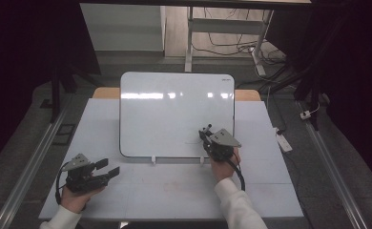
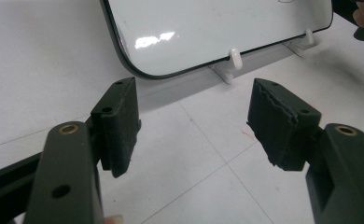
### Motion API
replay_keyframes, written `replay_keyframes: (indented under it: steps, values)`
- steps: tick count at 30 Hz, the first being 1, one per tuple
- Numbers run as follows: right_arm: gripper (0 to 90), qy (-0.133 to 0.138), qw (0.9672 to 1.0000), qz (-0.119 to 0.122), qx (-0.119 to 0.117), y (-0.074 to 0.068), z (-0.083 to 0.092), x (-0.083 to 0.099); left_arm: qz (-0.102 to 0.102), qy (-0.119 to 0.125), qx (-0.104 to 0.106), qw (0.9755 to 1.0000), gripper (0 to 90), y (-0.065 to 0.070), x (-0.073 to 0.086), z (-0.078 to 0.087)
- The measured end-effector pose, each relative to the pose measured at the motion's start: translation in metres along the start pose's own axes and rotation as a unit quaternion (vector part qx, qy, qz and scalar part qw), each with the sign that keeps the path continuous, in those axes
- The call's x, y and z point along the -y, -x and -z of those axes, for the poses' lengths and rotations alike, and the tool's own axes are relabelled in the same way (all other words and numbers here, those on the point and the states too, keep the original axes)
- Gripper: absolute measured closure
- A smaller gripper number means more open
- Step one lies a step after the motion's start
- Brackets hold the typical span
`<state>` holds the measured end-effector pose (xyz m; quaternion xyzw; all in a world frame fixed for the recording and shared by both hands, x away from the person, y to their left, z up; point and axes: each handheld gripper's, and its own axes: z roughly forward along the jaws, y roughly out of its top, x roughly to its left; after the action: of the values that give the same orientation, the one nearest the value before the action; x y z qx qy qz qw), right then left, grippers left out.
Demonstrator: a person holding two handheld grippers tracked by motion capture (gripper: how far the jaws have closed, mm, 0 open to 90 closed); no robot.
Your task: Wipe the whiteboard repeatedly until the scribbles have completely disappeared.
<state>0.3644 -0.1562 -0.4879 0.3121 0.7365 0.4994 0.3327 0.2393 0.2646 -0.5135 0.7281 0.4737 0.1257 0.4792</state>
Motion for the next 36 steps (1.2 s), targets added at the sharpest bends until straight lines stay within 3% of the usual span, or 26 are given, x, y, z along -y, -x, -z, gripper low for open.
replay_keyframes:
  steps: [3, 5, 6, 8, 10, 13, 15, 17, 19, 23, 25, 28, 33, 36]
  values:
    - [77.6, -0.008, 0.9994, 0.018, -0.027, -0.015, -0.003, 0.003, 0.0, -0.004, 0.0, 1.0, 34.4, -0.001, 0.0, -0.002]
    - [77.6, -0.013, 0.9988, 0.038, -0.027, -0.02, -0.004, 0.003, -0.001, -0.004, 0.0, 1.0, 34.4, 0.0, 0.0, -0.002]
    - [77.6, -0.01, 0.9992, 0.031, -0.022, -0.017, -0.003, 0.003, 0.0, -0.004, 0.0, 1.0, 34.4, 0.0, 0.0, -0.002]
    - [77.6, -0.006, 0.9998, 0.011, 0.014, -0.002, 0.005, 0.003, 0.001, -0.004, 0.0, 1.0, 34.4, 0.0, 0.0, -0.002]
    - [77.6, -0.006, 0.9999, -0.005, 0.013, 0.003, 0.008, 0.006, 0.0, -0.005, 0.0, 1.0, 34.4, 0.0, 0.0, -0.002]
    - [77.6, -0.014, 0.9995, 0.02, -0.019, -0.012, 0.005, 0.009, 0.0, -0.007, 0.001, 1.0, 34.4, 0.0, 0.0, -0.004]
    - [77.6, -0.015, 0.9992, 0.031, -0.022, -0.015, 0.005, 0.01, -0.001, -0.007, 0.001, 1.0, 34.4, 0.001, 0.0, -0.003]
    - [77.6, -0.012, 0.9998, 0.015, -0.003, -0.007, 0.008, 0.009, -0.002, -0.006, 0.0, 1.0, 34.4, 0.001, 0.0, -0.003]
    - [77.6, -0.009, 0.9999, 0.005, -0.001, -0.003, 0.01, 0.011, 0.0, -0.005, 0.001, 1.0, 34.4, 0.0, 0.0, -0.003]
    - [77.6, -0.018, 0.9991, 0.023, -0.03, -0.019, 0.007, 0.014, 0.0, -0.007, 0.002, 1.0, 34.3, 0.0, 0.0, -0.004]
    - [77.6, -0.016, 0.9992, 0.021, -0.03, -0.017, 0.006, 0.013, -0.002, -0.005, 0.001, 1.0, 34.4, 0.0, 0.0, -0.003]
    - [77.6, -0.011, 0.9999, 0.004, -0.011, -0.007, 0.009, 0.012, 0.002, -0.004, 0.001, 1.0, 34.4, 0.0, 0.0, -0.002]
    - [77.6, -0.019, 0.9994, 0.026, -0.015, -0.012, 0.01, 0.013, -0.001, -0.006, 0.002, 1.0, 34.4, 0.0, 0.0, -0.003]
    - [77.6, -0.01, 0.9999, 0.0, -0.005, -0.002, 0.011, 0.012, 0.001, -0.004, 0.001, 1.0, 34.4, 0.0, 0.0, -0.002]
